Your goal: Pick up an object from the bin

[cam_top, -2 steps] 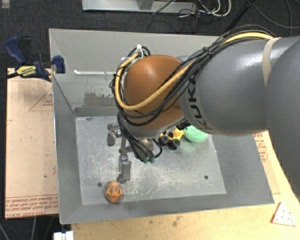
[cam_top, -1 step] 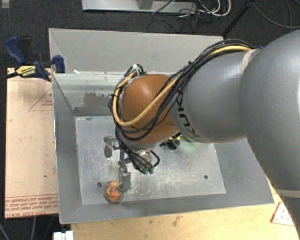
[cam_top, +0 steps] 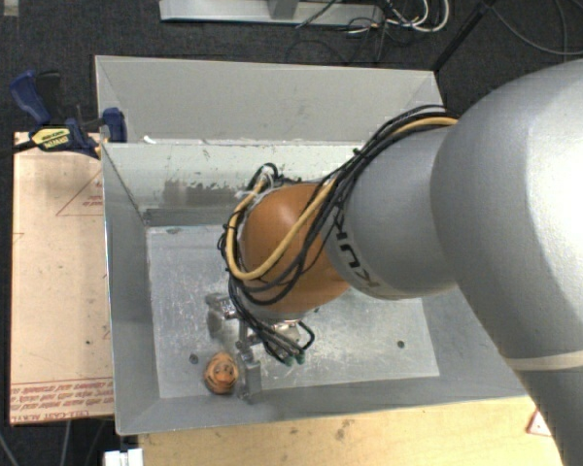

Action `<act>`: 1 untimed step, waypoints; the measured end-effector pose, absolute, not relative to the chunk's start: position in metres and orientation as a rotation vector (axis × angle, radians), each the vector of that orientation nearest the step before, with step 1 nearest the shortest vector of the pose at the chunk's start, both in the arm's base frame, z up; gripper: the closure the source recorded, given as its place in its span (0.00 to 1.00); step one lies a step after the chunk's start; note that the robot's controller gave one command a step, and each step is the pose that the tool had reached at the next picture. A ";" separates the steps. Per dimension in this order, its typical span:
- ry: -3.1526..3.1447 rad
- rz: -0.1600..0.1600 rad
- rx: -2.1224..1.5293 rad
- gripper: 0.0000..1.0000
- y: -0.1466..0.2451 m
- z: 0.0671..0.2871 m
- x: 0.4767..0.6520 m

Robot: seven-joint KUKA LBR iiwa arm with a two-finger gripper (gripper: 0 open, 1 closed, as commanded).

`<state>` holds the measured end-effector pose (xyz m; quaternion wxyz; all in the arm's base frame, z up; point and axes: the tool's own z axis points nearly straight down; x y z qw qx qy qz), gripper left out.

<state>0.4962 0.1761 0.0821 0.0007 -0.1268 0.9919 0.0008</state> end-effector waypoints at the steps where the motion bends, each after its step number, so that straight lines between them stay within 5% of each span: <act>1: 3.134 0.002 -0.220 1.00 0.144 0.070 0.495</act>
Offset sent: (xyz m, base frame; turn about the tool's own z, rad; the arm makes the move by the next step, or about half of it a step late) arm 0.0000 0.0000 0.0000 0.0000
